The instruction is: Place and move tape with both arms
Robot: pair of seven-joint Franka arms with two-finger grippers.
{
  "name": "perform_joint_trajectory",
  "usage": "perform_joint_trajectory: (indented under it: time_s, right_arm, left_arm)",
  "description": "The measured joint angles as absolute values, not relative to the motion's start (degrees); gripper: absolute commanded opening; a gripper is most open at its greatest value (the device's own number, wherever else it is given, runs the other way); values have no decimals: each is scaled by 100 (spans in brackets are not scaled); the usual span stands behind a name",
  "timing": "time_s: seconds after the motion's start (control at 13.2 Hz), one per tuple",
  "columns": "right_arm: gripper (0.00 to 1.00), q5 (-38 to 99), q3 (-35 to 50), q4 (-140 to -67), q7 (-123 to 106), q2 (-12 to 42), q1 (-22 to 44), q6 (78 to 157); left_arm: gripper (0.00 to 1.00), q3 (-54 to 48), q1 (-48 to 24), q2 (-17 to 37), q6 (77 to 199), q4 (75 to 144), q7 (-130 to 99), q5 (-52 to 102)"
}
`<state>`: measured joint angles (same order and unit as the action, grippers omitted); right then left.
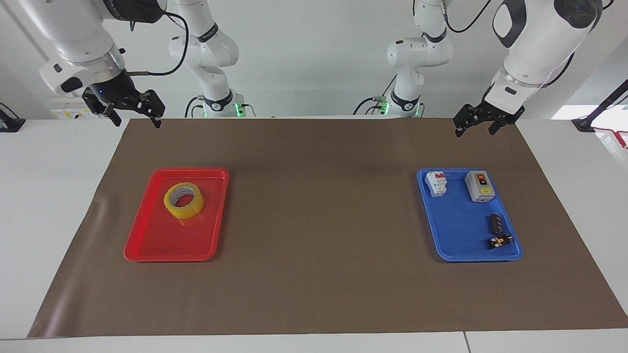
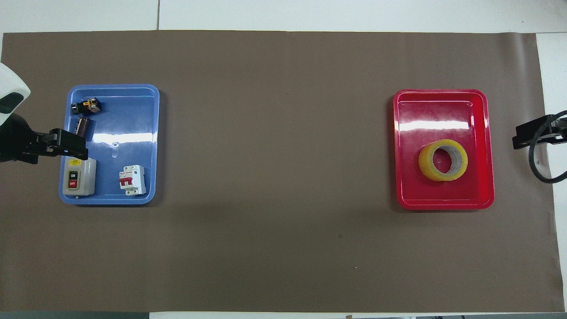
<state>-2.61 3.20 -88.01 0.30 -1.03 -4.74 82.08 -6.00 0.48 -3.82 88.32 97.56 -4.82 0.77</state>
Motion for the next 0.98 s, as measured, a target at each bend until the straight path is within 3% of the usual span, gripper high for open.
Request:
perform_joint_trajectory:
  time_s: [0.98]
  right_arm:
    - [100, -258, 371, -8788, 31, -77, -466, 8368]
  left_arm:
    - [100, -600, 48, -382, 8832, 9756, -483, 77]
